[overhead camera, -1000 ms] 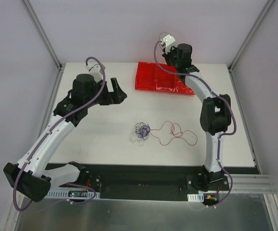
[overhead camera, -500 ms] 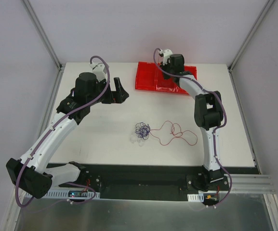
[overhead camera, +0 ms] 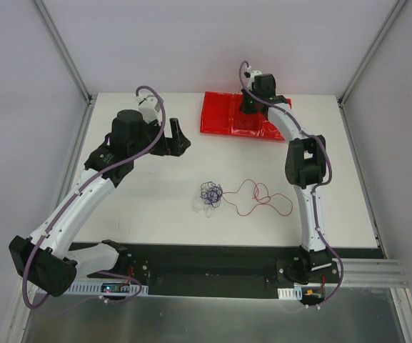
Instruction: Untangle the cables
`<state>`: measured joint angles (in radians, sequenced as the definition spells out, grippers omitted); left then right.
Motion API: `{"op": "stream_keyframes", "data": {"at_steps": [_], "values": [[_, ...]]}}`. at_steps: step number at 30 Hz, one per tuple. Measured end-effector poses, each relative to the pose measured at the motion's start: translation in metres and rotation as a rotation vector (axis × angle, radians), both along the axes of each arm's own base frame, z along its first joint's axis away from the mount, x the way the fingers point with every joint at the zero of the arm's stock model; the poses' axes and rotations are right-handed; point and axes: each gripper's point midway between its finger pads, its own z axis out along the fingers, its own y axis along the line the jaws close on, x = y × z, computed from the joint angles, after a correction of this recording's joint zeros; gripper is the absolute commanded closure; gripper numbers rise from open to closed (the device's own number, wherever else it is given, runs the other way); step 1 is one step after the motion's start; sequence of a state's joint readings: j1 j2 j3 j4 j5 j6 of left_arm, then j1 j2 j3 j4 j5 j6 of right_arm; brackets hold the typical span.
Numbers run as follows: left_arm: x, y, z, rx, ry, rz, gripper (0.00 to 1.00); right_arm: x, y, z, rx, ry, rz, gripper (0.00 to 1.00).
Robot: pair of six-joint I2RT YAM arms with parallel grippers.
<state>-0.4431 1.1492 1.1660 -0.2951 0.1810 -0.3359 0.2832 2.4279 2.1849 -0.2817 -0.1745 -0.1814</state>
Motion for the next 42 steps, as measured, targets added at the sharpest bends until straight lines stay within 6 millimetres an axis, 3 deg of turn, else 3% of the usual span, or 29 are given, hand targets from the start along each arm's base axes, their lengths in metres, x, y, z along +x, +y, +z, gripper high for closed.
{"op": "stream_keyframes", "data": {"at_steps": [8,14,20,24,32,39,42], "values": [[0.0,0.001,-0.008,0.014,0.006,-0.006,0.03,-0.013,-0.004,-0.041,0.03,0.156,-0.064,1.0],[0.0,0.0,-0.008,0.013,0.004,-0.007,0.04,-0.017,-0.005,-0.047,0.031,0.194,-0.088,0.98],[0.0,0.001,-0.007,0.008,0.007,-0.012,0.04,-0.008,-0.006,-0.048,0.024,0.187,-0.102,0.73],[0.0,0.001,-0.007,0.002,0.008,-0.017,0.04,-0.013,-0.009,-0.053,0.009,0.198,-0.11,0.64],[0.0,0.001,-0.007,0.002,0.008,-0.017,0.04,-0.022,-0.013,-0.03,-0.001,0.195,-0.111,0.45],[0.002,0.004,-0.007,0.0,0.008,-0.008,0.04,-0.026,-0.019,0.028,-0.002,0.113,-0.113,0.27],[0.001,0.003,-0.006,-0.002,0.01,-0.014,0.04,-0.027,-0.023,0.051,-0.005,0.076,-0.124,0.24]]}}
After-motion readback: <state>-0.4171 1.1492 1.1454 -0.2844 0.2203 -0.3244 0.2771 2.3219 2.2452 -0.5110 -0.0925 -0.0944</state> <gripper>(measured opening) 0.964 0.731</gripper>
